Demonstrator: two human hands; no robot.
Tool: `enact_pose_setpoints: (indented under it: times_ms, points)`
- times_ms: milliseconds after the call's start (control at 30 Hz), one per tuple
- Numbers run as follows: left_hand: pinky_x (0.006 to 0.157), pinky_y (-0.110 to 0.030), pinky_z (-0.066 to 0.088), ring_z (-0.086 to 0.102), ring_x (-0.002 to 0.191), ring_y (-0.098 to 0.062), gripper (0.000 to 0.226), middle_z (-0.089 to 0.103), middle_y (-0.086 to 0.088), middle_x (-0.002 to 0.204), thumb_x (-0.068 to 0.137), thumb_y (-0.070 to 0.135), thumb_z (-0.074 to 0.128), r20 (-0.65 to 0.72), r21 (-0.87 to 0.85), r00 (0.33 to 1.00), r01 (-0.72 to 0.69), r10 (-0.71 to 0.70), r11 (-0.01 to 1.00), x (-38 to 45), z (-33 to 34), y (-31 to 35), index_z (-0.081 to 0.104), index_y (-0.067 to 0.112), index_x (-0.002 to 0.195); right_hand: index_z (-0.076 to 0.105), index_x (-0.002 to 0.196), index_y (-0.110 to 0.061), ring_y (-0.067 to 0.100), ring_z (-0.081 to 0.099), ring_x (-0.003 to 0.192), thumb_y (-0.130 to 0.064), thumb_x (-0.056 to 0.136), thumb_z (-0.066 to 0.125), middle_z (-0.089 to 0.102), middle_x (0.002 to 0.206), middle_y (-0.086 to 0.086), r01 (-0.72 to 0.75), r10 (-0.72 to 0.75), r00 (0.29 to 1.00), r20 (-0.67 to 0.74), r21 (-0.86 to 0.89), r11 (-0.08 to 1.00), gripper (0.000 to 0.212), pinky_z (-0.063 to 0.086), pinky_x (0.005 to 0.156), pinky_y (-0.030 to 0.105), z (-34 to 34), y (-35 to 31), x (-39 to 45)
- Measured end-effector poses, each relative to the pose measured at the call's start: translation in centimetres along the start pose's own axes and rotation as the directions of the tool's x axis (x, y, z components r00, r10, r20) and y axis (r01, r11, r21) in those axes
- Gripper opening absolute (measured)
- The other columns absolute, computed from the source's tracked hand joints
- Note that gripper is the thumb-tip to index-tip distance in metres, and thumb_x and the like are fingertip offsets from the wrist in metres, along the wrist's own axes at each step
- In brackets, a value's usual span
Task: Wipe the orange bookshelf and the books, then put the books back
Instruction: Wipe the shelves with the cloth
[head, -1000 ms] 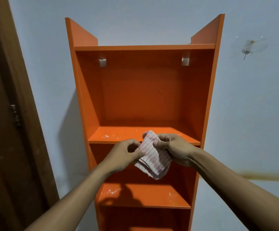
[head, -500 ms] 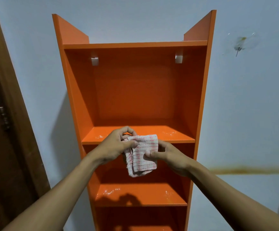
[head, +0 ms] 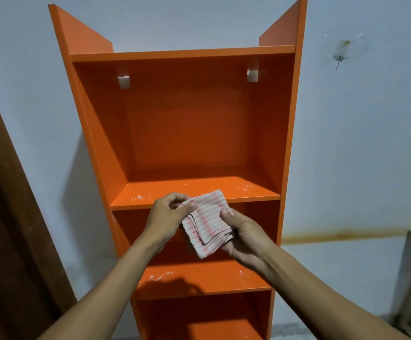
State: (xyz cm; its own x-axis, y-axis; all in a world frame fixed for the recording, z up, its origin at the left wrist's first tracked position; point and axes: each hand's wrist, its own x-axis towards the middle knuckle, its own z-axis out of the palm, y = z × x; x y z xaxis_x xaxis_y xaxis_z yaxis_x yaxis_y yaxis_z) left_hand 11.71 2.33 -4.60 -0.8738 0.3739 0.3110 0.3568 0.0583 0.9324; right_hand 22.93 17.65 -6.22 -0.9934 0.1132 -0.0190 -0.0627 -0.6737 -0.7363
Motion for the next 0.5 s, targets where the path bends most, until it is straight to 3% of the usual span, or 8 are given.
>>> enact_pose_setpoints:
  times_ms: [100, 167, 233, 267, 333, 367, 400, 500]
  points:
    - [0.068, -0.029, 0.045, 0.062, 0.072, -0.016, 0.003, 0.069, 0.003, 0.083, 0.091, 0.020, 0.070, -0.043, 0.175, 0.996, -0.067, 0.076, 0.982, 1.1, -0.4, -0.8, 0.070, 0.022, 0.093, 0.060, 0.121, 0.003, 0.030, 0.070, 0.089, -0.011, 0.105, 0.043, 0.071, 0.108, 0.021, 0.131, -0.175, 0.959, -0.222, -0.198, 0.971, 0.027, 0.058, 0.071, 0.039, -0.3, -3.1, 1.2]
    - [0.075, -0.028, 0.044, 0.063, 0.084, -0.013, 0.009, 0.070, 0.005, 0.096, 0.094, 0.021, 0.065, -0.057, 0.352, 0.986, -0.124, 0.154, 0.928, 1.7, -1.3, -1.6, 0.069, 0.024, 0.102, 0.063, 0.117, 0.000, 0.029, 0.068, 0.089, -0.011, 0.103, 0.049, 0.070, 0.106, 0.016, 0.278, -0.488, 0.830, -0.271, -0.557, 0.782, 0.022, 0.054, 0.069, 0.028, -1.0, -6.0, 2.0]
    - [0.096, -0.034, 0.043, 0.059, 0.112, -0.017, 0.023, 0.065, 0.002, 0.120, 0.096, 0.026, 0.061, -0.056, 0.546, 0.977, -0.141, 0.204, 0.826, 2.9, -2.5, -3.0, 0.065, 0.022, 0.118, 0.063, 0.122, -0.009, 0.026, 0.066, 0.091, -0.015, 0.102, 0.053, 0.070, 0.107, 0.007, 0.254, -0.808, 0.588, -0.025, -0.943, 0.214, 0.024, 0.051, 0.069, 0.022, -2.5, -8.8, 3.3]
    - [0.105, -0.040, 0.040, 0.054, 0.123, -0.021, 0.031, 0.061, -0.001, 0.130, 0.097, 0.031, 0.058, -0.056, 0.641, 0.976, -0.127, 0.212, 0.757, 3.4, -3.0, -3.7, 0.062, 0.022, 0.126, 0.061, 0.125, -0.014, 0.028, 0.065, 0.091, -0.014, 0.101, 0.053, 0.071, 0.110, 0.007, 0.140, -0.833, 0.526, 0.168, -0.984, -0.110, 0.026, 0.052, 0.072, 0.028, -3.5, -9.9, 4.3]
    - [0.116, -0.048, 0.028, 0.040, 0.141, -0.027, 0.047, 0.050, -0.005, 0.148, 0.098, 0.042, 0.049, -0.067, 0.779, 0.984, -0.052, 0.166, 0.625, 4.2, -3.7, -5.2, 0.052, 0.022, 0.140, 0.058, 0.125, -0.018, 0.032, 0.062, 0.104, -0.010, 0.098, 0.049, 0.068, 0.123, 0.008, -0.136, -0.691, 0.631, 0.352, -0.827, -0.545, 0.030, 0.047, 0.086, 0.040, -6.0, -11.0, 6.9]
    - [0.120, -0.050, 0.019, 0.029, 0.148, -0.029, 0.052, 0.041, -0.006, 0.155, 0.100, 0.045, 0.045, -0.080, 0.811, 0.990, -0.004, 0.117, 0.585, 4.2, -3.8, -5.7, 0.046, 0.022, 0.146, 0.056, 0.123, -0.018, 0.031, 0.058, 0.113, -0.013, 0.098, 0.047, 0.064, 0.129, 0.009, -0.221, -0.621, 0.714, 0.323, -0.738, -0.637, 0.027, 0.043, 0.096, 0.041, -7.0, -10.9, 8.1]
    - [0.122, -0.051, 0.012, 0.018, 0.152, -0.030, 0.055, 0.032, -0.006, 0.160, 0.101, 0.047, 0.041, -0.094, 0.830, 0.992, 0.032, 0.083, 0.557, 4.2, -3.9, -6.3, 0.039, 0.024, 0.151, 0.054, 0.122, -0.017, 0.032, 0.056, 0.118, -0.020, 0.100, 0.046, 0.061, 0.133, 0.010, -0.272, -0.580, 0.779, 0.238, -0.704, -0.656, 0.023, 0.039, 0.103, 0.042, -7.9, -10.5, 9.3]
    - [0.122, -0.054, -0.001, 0.002, 0.155, -0.025, 0.060, 0.017, -0.004, 0.166, 0.103, 0.051, 0.033, -0.104, 0.863, 0.992, 0.051, 0.077, 0.502, 3.3, -4.4, -7.4, 0.026, 0.026, 0.156, 0.049, 0.122, -0.017, 0.035, 0.058, 0.115, -0.038, 0.105, 0.039, 0.061, 0.127, 0.013, -0.299, -0.525, 0.851, 0.000, -0.822, -0.484, 0.029, 0.039, 0.104, 0.050, -7.8, -9.2, 11.2]
